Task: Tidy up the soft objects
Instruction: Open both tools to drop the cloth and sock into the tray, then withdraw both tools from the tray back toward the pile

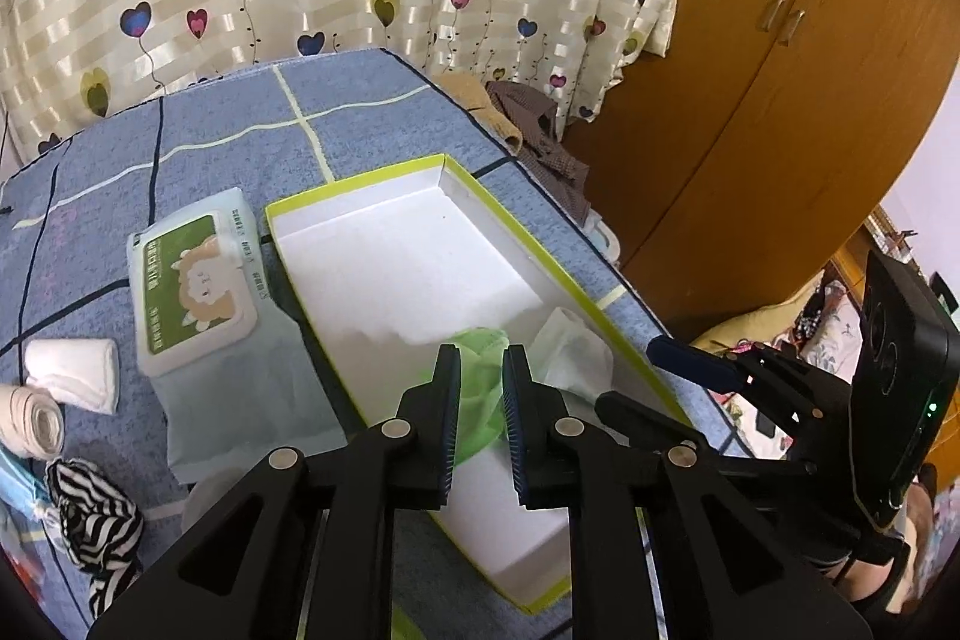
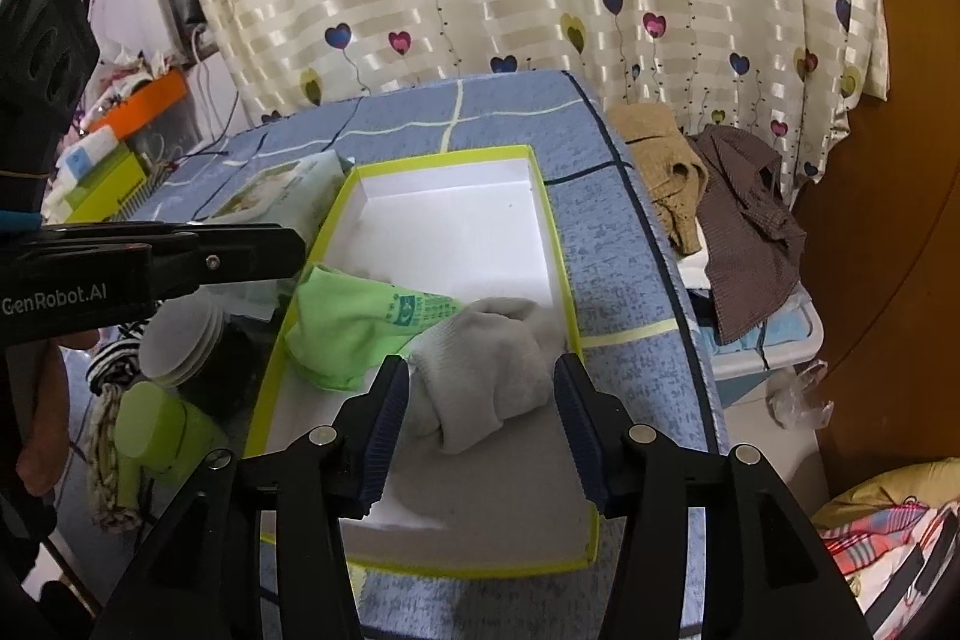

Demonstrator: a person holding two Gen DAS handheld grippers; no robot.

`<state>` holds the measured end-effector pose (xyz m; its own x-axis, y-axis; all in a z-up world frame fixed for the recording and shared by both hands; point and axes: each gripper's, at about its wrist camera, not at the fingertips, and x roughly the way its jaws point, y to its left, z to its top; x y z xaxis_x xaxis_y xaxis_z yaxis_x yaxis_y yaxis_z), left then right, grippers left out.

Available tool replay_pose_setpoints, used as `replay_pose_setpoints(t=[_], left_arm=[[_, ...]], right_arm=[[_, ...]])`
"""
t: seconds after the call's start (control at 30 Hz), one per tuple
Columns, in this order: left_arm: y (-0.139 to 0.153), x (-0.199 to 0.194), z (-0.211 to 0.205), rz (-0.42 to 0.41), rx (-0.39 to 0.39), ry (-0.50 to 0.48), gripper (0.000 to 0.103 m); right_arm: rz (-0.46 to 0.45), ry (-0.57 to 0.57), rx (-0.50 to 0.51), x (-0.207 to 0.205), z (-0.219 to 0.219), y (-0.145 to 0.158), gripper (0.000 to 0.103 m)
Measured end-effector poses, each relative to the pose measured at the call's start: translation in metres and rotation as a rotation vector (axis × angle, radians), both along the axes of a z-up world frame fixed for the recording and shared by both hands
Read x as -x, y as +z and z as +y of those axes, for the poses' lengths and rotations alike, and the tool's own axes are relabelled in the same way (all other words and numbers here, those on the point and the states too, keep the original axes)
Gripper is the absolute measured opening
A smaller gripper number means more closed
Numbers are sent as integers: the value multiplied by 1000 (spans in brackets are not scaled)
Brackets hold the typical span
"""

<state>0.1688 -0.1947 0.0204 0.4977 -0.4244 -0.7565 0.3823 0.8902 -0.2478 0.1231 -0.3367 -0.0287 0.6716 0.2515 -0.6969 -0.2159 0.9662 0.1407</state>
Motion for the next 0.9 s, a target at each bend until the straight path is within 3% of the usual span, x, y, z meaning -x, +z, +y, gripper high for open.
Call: replay_pose_setpoints(t=[0.4, 0.9], left_arm=[[28, 49, 36, -68, 96, 31, 15], [31, 99, 81, -76, 148, 102, 15]], right_arm=[[-46, -10, 12, 33, 15, 23, 56], [-95, 80, 28, 73, 63, 51, 56]])
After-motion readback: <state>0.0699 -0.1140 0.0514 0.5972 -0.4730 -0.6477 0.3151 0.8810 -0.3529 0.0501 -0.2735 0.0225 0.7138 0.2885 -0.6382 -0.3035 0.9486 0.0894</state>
